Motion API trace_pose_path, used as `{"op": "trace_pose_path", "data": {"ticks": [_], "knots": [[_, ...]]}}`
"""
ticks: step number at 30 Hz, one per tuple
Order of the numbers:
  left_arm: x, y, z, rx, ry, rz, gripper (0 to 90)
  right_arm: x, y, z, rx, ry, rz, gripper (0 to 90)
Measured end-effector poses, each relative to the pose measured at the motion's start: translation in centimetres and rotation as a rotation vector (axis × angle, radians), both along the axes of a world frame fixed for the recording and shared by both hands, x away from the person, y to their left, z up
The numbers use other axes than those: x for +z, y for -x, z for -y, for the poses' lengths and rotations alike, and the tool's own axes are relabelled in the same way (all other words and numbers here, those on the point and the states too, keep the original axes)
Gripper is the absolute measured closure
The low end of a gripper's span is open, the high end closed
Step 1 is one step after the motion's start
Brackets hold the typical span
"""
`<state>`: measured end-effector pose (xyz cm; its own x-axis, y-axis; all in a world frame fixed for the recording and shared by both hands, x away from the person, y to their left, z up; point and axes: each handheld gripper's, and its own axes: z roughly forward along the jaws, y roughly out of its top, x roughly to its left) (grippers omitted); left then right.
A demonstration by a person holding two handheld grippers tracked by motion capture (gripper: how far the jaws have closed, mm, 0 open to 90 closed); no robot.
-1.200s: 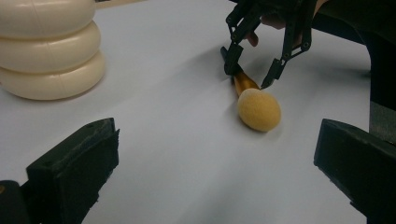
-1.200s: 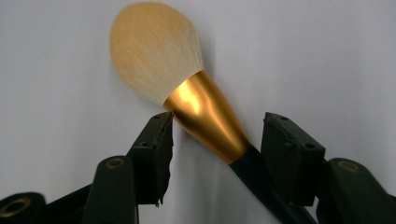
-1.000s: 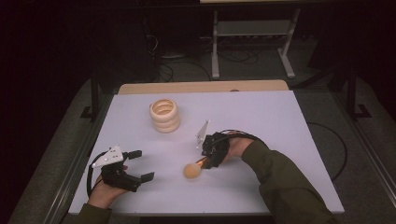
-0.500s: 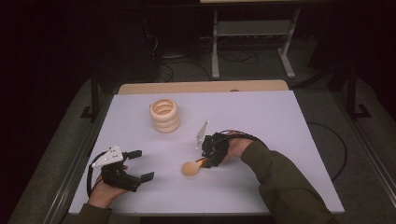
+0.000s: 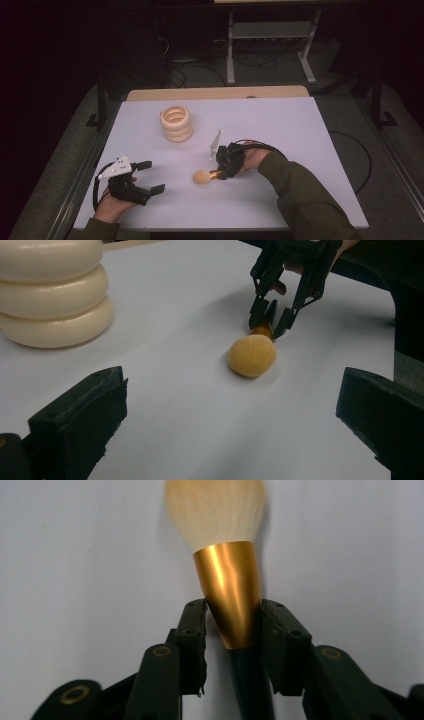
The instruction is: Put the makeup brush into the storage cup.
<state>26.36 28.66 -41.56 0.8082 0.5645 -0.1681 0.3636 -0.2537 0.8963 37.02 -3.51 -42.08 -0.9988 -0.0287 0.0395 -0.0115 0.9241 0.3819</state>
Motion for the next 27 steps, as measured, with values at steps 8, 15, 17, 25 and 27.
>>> {"op": "trace_pose_path", "data": {"ticks": [8, 15, 17, 25, 27], "knots": [[0.0, 0.0, 0.0, -0.001, -0.001, 0.001, 0.0, 0.0, 0.1, -0.1, -0.018, 0.010, -0.012, 63.4], [0.0, 0.0, 0.0, -0.001, -0.001, 0.002, 0.0, 0.4, 0.0, -0.4, -0.010, -0.003, -0.004, 56.9], [0.0, 0.0, 0.0, 0.000, -0.001, 0.002, 0.0, 0.4, 0.1, -0.5, -0.005, -0.003, -0.006, 56.7], [0.1, 0.0, 0.0, -0.002, 0.001, 0.001, 0.0, 0.3, 0.1, -2.0, 0.042, 0.025, 0.001, 56.6], [0.1, 0.0, 0.0, -0.003, 0.001, 0.002, 0.0, 0.2, 0.2, -2.2, 0.045, 0.033, 0.000, 56.7]]}}
